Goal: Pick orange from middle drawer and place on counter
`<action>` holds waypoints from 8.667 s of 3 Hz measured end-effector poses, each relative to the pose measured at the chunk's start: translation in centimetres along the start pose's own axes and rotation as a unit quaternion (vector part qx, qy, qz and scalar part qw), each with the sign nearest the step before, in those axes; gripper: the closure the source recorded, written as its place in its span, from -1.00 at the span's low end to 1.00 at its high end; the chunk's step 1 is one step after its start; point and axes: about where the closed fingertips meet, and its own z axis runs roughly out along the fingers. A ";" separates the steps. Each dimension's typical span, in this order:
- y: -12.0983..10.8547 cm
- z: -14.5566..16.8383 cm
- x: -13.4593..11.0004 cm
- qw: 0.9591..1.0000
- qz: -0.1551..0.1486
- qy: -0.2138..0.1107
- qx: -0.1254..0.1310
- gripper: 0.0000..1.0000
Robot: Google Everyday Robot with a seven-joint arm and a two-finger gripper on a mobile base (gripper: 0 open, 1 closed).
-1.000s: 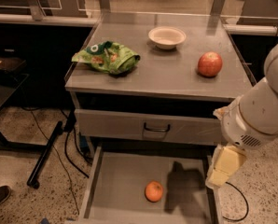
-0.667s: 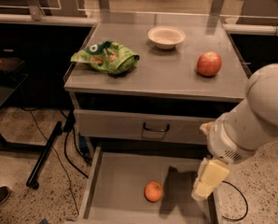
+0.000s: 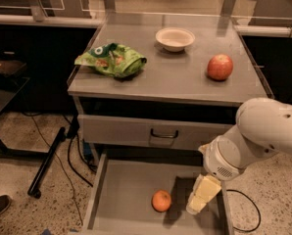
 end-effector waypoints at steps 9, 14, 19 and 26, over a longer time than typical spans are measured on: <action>-2.1 21.2 6.3 0.986 0.070 -0.149 -0.027 -1.00; -3.6 27.3 3.5 0.973 0.099 -0.207 -0.016 -1.00; -5.0 33.7 1.3 0.964 0.115 -0.240 -0.027 -1.00; -2.5 24.5 -1.8 0.956 0.188 -0.224 -0.030 1.00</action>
Offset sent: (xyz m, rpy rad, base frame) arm -0.0218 0.0066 -0.0775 0.1782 0.0572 -0.0287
